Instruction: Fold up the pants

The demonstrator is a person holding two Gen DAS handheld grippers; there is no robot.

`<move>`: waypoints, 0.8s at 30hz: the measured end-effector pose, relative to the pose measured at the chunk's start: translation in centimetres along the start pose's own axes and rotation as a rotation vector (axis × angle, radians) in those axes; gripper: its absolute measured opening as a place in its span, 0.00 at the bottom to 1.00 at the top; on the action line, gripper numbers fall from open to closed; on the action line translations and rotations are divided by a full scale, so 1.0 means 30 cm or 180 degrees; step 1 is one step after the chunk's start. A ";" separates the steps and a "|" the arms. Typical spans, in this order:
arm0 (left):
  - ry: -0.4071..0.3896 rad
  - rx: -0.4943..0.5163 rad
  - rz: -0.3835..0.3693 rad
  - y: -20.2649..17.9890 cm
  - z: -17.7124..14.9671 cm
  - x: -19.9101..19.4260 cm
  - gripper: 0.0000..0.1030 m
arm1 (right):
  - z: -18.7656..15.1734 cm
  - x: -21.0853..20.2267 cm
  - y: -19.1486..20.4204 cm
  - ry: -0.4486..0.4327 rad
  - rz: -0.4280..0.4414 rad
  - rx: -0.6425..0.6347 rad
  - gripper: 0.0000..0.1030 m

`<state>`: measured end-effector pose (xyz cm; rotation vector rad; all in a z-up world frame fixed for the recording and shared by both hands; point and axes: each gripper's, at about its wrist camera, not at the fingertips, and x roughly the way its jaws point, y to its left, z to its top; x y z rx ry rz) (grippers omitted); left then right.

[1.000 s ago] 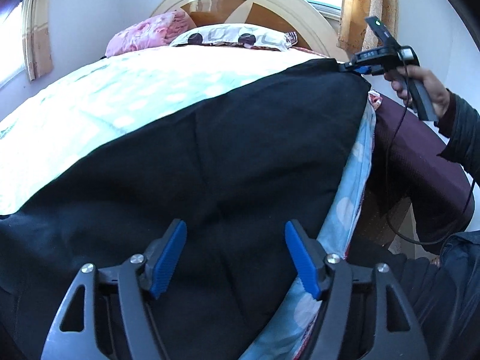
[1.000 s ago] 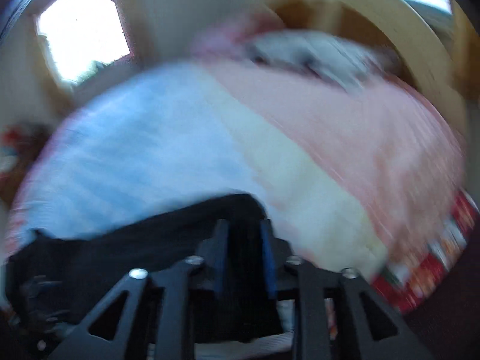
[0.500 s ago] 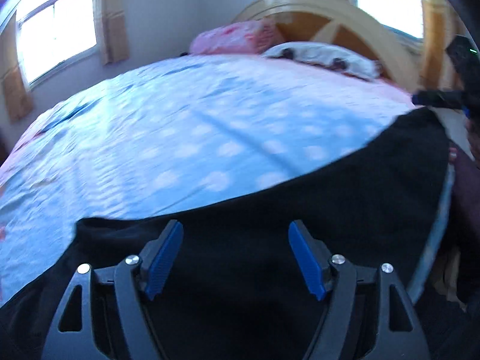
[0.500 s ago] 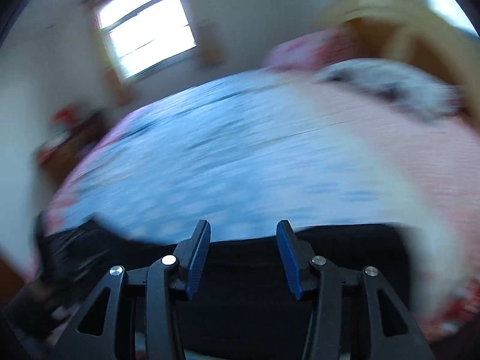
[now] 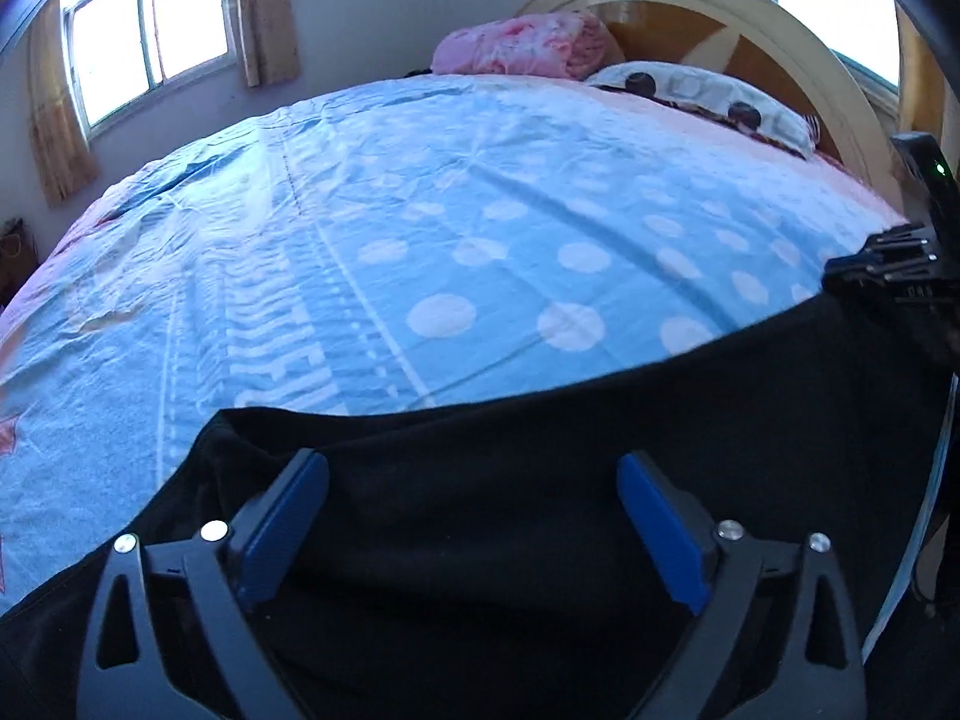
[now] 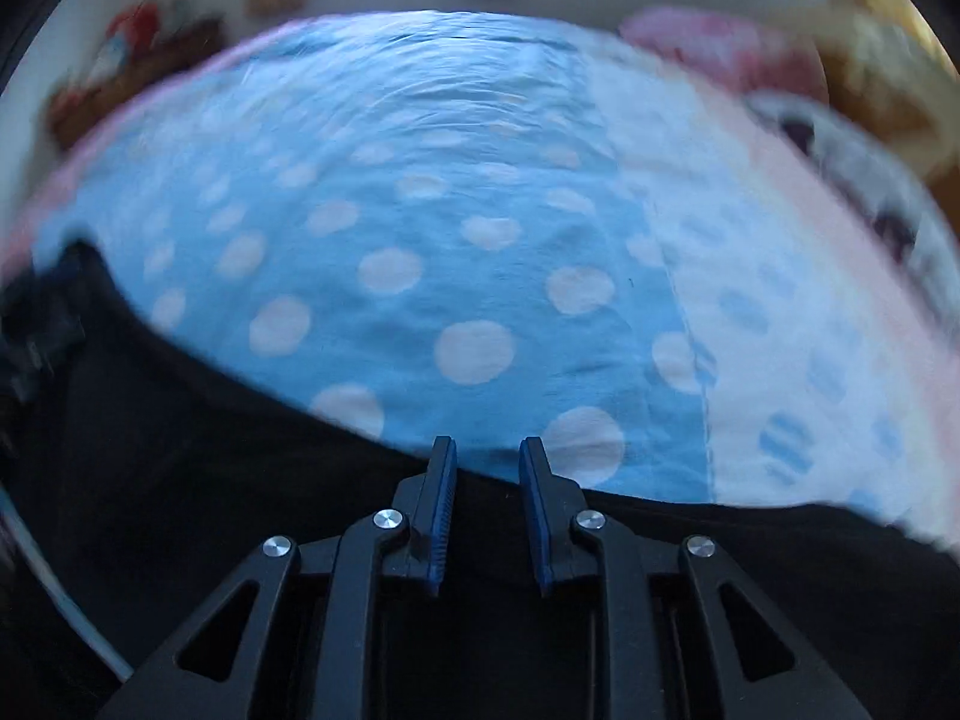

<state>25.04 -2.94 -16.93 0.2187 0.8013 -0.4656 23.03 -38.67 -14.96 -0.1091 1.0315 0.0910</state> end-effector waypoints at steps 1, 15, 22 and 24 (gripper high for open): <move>-0.0032 0.0009 0.0031 -0.001 0.000 -0.015 0.96 | 0.005 -0.014 0.009 0.0000 -0.0039 -0.0051 0.22; -0.0038 -0.0459 0.0459 0.140 -0.180 -0.199 0.96 | 0.138 -0.016 0.525 0.0030 0.1419 -0.0636 0.35; -0.0039 -0.0458 0.0453 0.146 -0.262 -0.214 0.96 | 0.283 0.077 0.757 0.0123 0.2155 -0.0688 0.35; -0.0054 -0.0469 0.0454 0.152 -0.266 -0.218 0.96 | 0.320 0.118 0.795 0.0165 0.2284 -0.0640 0.35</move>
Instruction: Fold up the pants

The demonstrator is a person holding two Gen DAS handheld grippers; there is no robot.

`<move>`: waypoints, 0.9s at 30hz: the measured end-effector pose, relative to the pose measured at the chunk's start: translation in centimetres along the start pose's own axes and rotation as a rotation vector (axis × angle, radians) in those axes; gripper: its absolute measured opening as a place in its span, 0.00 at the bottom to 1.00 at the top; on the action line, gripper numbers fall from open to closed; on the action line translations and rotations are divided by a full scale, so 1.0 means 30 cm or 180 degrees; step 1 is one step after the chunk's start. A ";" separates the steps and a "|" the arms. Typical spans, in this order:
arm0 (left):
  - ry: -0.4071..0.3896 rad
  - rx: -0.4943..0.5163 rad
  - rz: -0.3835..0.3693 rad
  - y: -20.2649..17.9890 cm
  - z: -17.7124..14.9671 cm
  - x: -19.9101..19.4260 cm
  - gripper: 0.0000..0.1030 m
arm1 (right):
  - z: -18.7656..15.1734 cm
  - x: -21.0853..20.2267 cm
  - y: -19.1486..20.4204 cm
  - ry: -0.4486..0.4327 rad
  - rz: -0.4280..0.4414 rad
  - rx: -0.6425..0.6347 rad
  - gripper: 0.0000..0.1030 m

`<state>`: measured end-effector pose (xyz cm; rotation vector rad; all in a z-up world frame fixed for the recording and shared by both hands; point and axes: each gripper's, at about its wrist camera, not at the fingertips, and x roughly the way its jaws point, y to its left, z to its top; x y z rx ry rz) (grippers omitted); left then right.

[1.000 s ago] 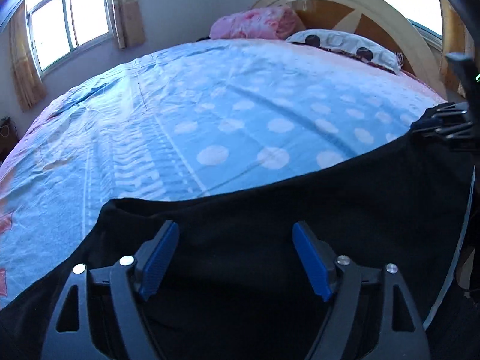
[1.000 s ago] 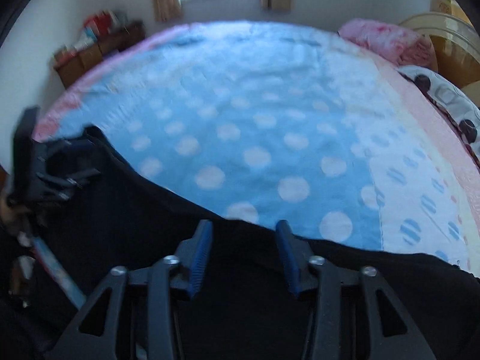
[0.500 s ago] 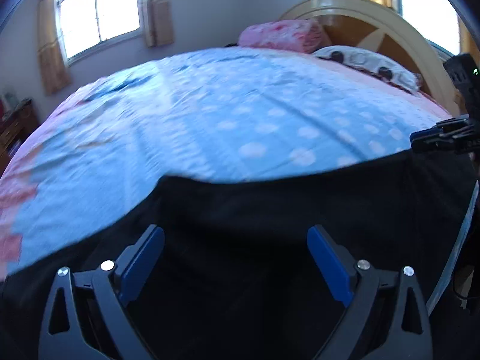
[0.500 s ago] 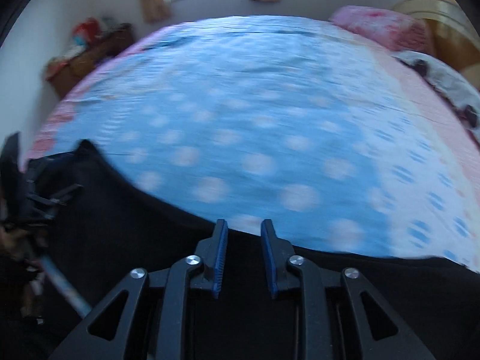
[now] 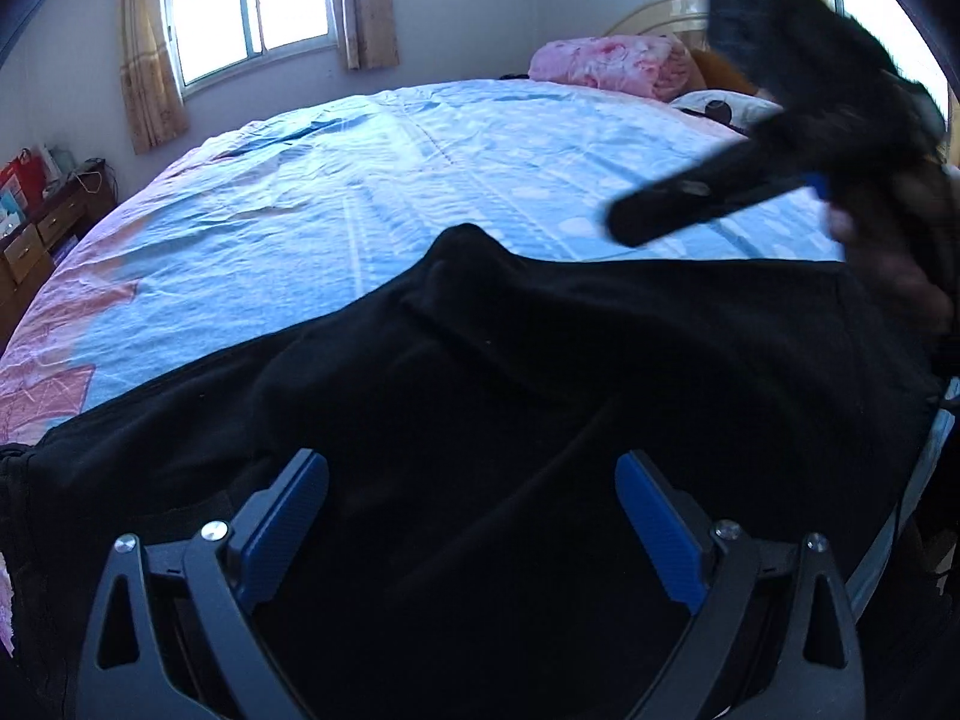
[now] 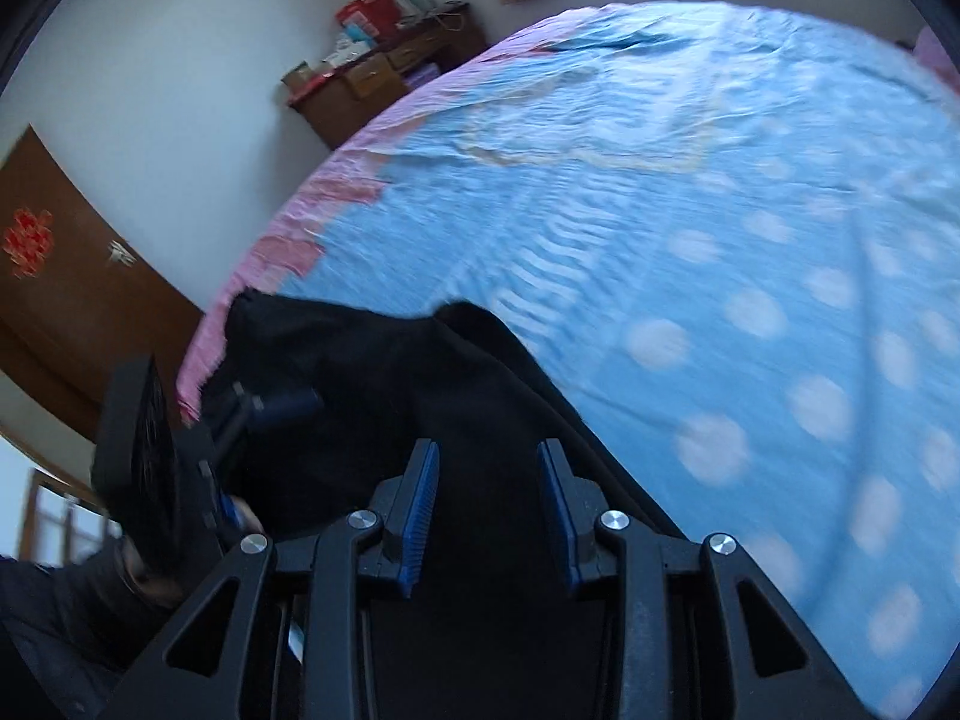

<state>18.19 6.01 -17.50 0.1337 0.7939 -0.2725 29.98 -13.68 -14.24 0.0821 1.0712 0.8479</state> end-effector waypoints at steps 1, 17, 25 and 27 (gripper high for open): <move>0.0001 -0.0015 -0.0020 0.004 -0.002 0.001 0.96 | 0.020 0.022 -0.007 0.0002 0.0031 0.0039 0.35; -0.0085 0.0050 -0.0089 0.001 -0.027 0.019 1.00 | 0.193 0.280 -0.017 0.0256 0.0285 0.0356 0.04; -0.0114 -0.0003 -0.0027 -0.013 -0.033 -0.021 1.00 | 0.164 0.237 -0.049 0.0211 0.0263 0.0501 0.28; -0.0215 -0.0059 -0.0019 -0.024 -0.032 -0.057 1.00 | 0.141 0.147 -0.048 0.0031 0.0005 0.0498 0.46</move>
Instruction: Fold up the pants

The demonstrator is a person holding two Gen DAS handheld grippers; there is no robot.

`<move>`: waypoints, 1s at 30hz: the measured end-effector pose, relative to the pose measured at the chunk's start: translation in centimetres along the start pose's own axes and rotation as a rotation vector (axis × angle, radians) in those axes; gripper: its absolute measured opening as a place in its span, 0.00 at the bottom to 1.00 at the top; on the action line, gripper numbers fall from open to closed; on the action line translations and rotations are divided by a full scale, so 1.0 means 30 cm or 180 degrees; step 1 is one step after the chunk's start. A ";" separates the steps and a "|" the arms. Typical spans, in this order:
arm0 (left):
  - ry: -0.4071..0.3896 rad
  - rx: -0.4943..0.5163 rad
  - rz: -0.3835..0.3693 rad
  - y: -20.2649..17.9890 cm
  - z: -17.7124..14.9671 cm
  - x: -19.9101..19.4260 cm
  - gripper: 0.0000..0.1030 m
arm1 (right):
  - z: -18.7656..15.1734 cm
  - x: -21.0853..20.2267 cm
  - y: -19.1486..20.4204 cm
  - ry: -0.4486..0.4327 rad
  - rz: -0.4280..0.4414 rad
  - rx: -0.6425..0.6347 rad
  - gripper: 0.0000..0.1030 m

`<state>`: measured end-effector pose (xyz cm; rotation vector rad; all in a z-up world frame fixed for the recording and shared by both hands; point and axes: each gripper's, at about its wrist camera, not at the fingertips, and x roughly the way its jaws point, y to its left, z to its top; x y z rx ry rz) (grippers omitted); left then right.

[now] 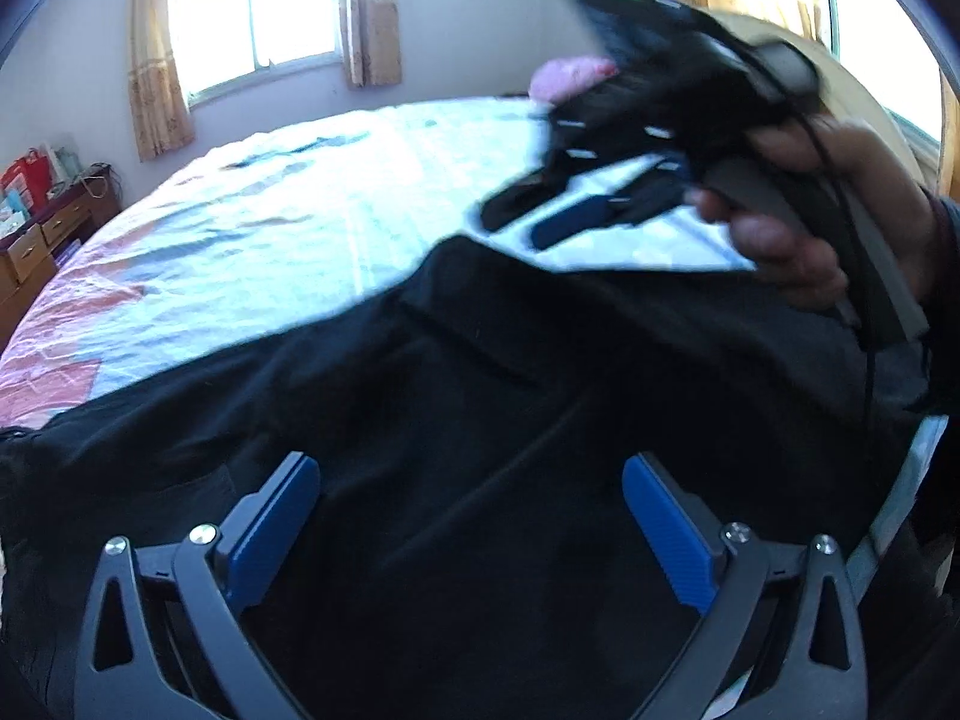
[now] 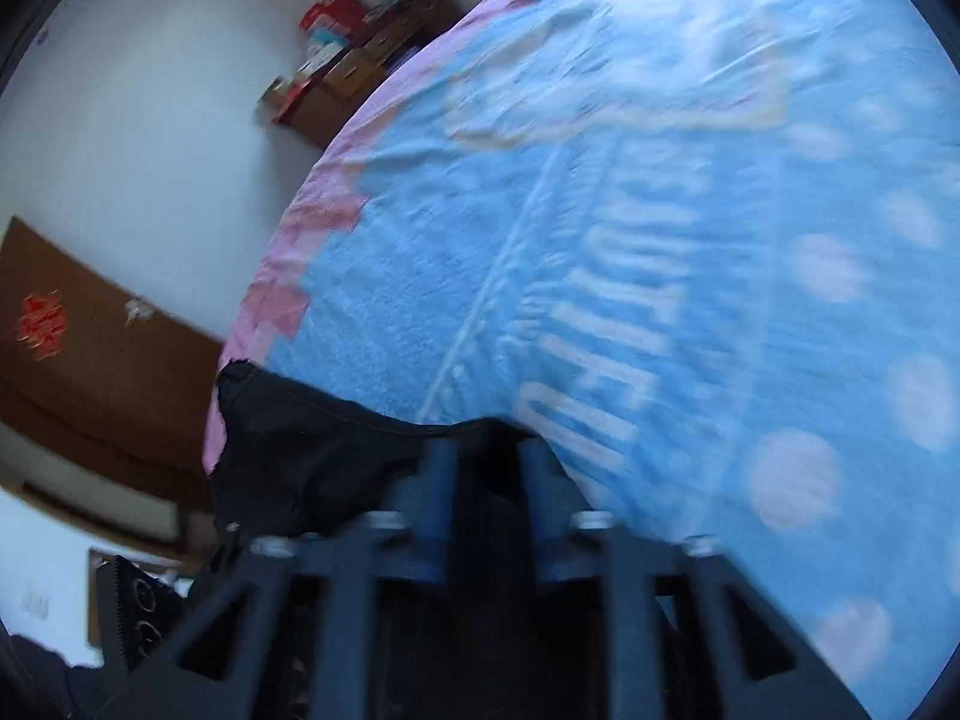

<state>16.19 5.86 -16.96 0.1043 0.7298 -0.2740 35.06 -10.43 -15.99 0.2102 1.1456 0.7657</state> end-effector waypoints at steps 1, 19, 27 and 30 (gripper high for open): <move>-0.0047 -0.0019 -0.0026 -0.009 0.003 -0.017 1.00 | -0.017 -0.058 -0.004 -0.0113 -0.0092 -0.0001 0.46; 0.0112 0.0656 -0.1114 -0.537 0.156 0.077 1.00 | -1.088 -1.300 -0.489 -0.2202 -0.1498 0.2159 0.46; 0.0313 0.0859 -0.1210 -0.710 0.173 0.178 1.00 | -1.269 -1.382 -0.590 -0.2415 -0.1556 0.2650 0.46; 0.0256 0.1050 -0.1051 -0.739 0.149 0.188 1.00 | -1.302 -1.384 -0.649 -0.2384 -0.1516 0.2878 0.46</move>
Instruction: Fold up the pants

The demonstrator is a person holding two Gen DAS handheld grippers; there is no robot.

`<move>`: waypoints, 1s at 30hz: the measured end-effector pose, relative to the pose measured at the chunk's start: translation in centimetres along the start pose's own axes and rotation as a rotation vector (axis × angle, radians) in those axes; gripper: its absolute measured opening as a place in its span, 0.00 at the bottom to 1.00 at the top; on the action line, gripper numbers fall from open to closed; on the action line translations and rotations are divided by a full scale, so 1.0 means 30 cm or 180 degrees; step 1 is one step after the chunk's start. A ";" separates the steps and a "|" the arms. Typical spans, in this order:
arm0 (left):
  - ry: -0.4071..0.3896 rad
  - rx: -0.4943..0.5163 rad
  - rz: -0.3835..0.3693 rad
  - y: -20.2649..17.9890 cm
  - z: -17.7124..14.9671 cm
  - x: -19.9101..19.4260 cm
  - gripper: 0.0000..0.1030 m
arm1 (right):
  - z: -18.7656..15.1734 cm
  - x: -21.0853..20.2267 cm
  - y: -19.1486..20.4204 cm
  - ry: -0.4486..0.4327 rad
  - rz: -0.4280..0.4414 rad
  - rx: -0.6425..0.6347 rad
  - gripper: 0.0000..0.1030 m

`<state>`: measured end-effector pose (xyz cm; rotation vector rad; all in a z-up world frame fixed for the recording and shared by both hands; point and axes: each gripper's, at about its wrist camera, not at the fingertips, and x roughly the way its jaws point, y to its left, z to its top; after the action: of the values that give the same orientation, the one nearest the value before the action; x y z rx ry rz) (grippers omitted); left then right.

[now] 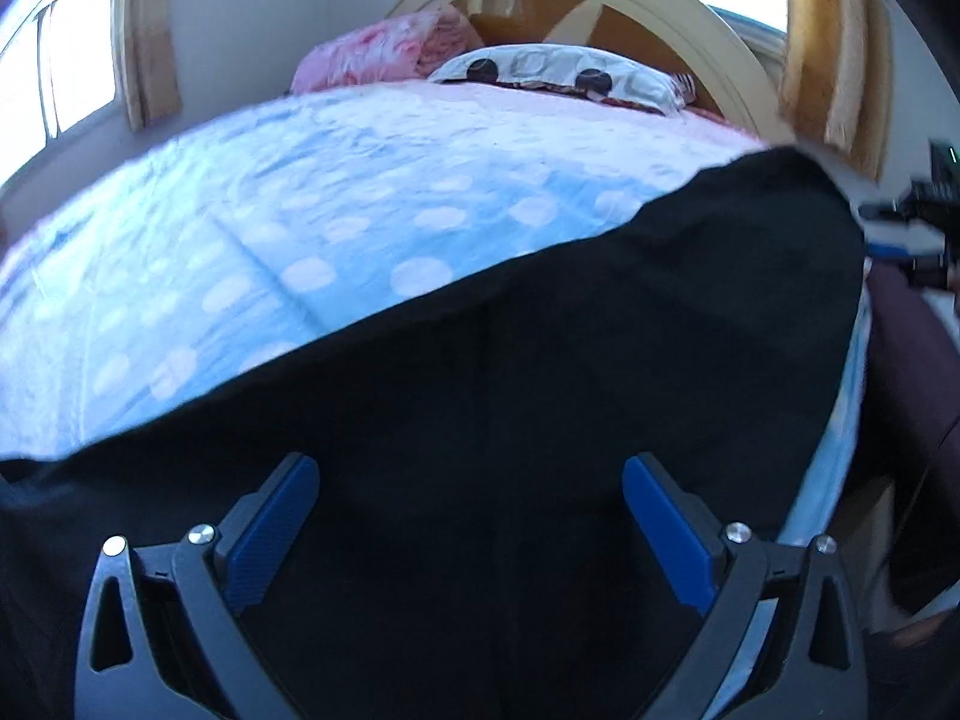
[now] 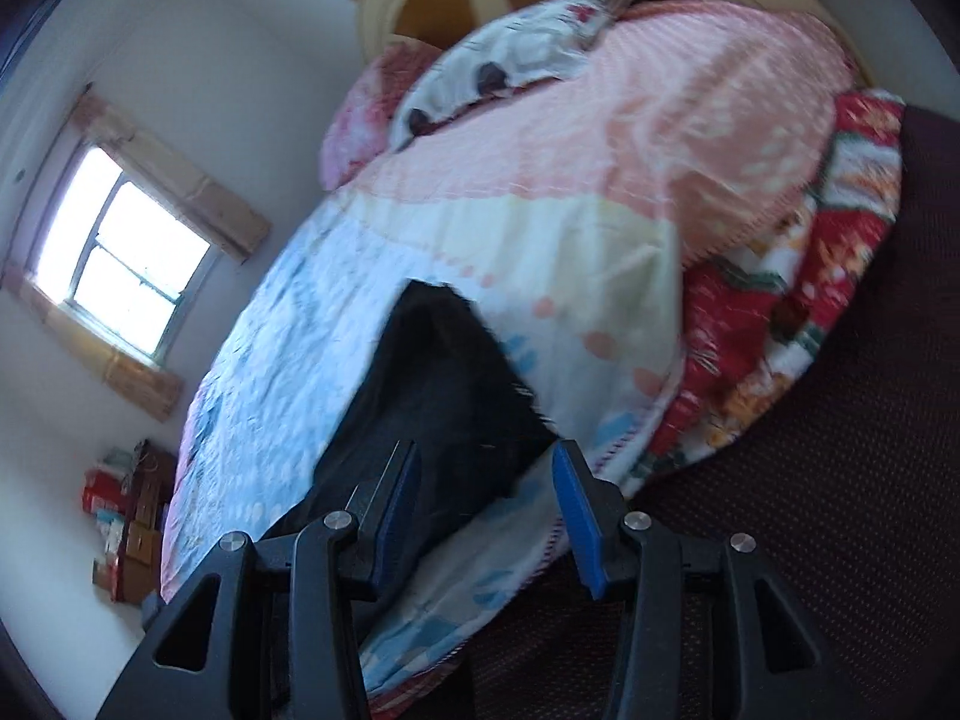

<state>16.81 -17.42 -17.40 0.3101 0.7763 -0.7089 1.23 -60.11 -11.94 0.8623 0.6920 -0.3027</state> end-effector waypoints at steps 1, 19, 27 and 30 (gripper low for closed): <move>0.0008 0.0036 0.0031 -0.007 -0.002 0.000 1.00 | 0.001 0.010 -0.010 0.0032 0.0019 0.0048 0.46; -0.0003 0.0078 0.0041 -0.006 -0.008 -0.002 1.00 | 0.075 0.058 0.018 0.0028 0.0218 -0.0207 0.46; -0.0021 0.0086 0.0066 -0.011 -0.011 0.002 1.00 | 0.148 0.122 -0.017 -0.0010 0.0614 -0.0387 0.46; -0.0030 0.0088 0.0065 -0.011 -0.011 0.003 1.00 | 0.162 0.139 0.003 0.0111 0.0610 -0.0524 0.46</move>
<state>16.47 -17.55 -17.70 0.3390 0.7539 -0.7020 6.49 -63.74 -12.48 0.7712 0.6516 -0.0579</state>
